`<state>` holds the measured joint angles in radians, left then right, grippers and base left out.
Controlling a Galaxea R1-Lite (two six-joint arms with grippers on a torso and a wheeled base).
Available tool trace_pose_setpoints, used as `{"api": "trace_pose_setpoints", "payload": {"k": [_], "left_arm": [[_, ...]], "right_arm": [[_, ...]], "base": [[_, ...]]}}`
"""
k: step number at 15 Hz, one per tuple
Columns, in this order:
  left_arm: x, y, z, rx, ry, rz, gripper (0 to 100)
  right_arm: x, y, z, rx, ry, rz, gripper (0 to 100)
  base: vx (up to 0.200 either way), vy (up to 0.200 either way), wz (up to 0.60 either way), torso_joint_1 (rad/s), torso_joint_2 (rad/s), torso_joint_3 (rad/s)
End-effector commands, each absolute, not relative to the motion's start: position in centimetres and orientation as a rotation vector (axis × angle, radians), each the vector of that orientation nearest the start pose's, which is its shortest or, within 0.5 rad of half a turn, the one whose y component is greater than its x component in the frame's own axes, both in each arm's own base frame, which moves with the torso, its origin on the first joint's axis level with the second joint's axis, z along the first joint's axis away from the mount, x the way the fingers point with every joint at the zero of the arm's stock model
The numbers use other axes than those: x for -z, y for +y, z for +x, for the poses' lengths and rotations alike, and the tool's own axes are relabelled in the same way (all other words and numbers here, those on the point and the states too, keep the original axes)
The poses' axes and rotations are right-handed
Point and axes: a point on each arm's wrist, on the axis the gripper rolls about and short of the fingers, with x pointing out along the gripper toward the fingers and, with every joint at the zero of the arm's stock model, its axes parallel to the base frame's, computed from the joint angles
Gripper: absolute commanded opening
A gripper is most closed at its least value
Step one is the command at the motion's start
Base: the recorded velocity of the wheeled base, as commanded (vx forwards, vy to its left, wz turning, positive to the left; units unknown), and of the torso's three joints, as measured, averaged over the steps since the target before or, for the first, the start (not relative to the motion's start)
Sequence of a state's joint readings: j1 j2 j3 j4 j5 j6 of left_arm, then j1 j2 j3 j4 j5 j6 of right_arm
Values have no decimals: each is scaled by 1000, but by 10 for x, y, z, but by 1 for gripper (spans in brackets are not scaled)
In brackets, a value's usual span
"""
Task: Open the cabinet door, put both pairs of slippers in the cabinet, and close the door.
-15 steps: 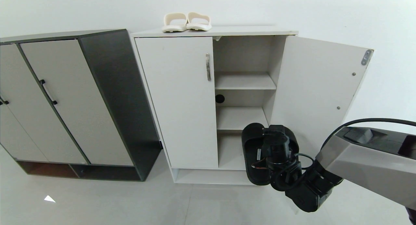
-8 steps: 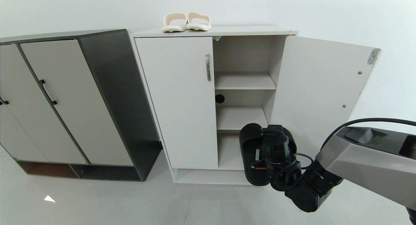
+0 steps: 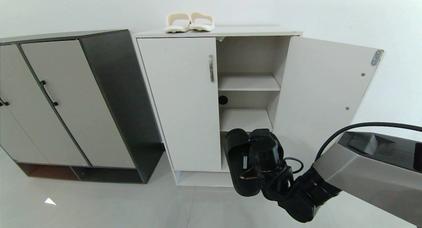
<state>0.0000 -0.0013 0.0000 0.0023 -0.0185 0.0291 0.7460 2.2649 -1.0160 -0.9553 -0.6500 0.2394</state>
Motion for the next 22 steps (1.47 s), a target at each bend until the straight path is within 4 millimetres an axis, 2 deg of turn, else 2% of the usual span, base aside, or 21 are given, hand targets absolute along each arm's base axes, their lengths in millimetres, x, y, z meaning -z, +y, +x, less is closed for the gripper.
{"api": "trace_pose_setpoints", "payload": {"k": [1,9,13,20,22], "left_arm": [[-75,0,-23,18,3,29,0],[-75,0,-23,18,3,29,0],[-75,0,-23,18,3,29,0],[-75,0,-23,18,3,31,0],[-75,0,-23,18,1,31,0]], "right_arm": [[-56,271,312,-69,243,41,0],[-54,271,310,-71,249,39,0],[-44,273,312,-66,265,23,0],[-48,274,313,-58,253,16,0],[-57,275,312,-22,198,33,0]], "base": [[0,0,0,0,0,0],[0,0,0,0,0,-13],[0,0,0,1,1,-172],[0,0,0,1,1,-191],[0,0,0,0,7,-195]]}}
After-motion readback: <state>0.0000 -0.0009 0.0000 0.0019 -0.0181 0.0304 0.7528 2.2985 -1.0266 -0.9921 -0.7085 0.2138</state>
